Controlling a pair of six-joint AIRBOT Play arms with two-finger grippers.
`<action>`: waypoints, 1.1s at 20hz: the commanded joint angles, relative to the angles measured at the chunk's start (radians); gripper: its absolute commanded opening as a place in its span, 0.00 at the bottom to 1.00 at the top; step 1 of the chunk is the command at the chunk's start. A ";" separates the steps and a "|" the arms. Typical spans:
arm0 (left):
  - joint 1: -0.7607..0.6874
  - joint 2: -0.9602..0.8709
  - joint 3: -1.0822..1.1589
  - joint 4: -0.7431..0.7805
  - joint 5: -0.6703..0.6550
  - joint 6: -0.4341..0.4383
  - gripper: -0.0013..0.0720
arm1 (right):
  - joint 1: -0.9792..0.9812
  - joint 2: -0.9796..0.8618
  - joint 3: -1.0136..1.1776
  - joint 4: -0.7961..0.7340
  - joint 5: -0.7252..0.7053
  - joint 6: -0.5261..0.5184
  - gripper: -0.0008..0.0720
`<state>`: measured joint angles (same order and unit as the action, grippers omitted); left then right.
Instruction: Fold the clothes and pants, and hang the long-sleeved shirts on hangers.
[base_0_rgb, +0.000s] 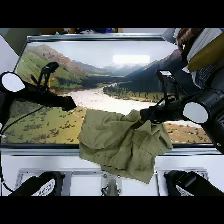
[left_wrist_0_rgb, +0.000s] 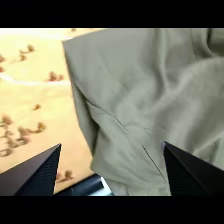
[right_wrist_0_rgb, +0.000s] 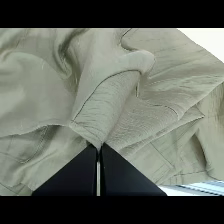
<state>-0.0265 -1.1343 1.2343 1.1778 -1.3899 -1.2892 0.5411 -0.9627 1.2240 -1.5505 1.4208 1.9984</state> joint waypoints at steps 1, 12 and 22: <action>0.117 -0.001 0.002 0.019 0.087 -0.001 0.96 | 0.001 0.000 0.000 0.000 0.000 0.000 0.04; 0.518 -0.010 0.002 0.349 0.386 -0.027 0.96 | 0.001 0.000 0.000 0.000 0.000 0.000 0.03; 0.662 -0.403 0.040 0.634 0.673 -0.032 0.96 | 0.001 0.000 0.000 0.000 0.000 0.000 0.03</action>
<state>0.6216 -1.4158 1.2469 1.6615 -0.8089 -1.3163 0.5411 -0.9627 1.2240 -1.5505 1.4208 1.9980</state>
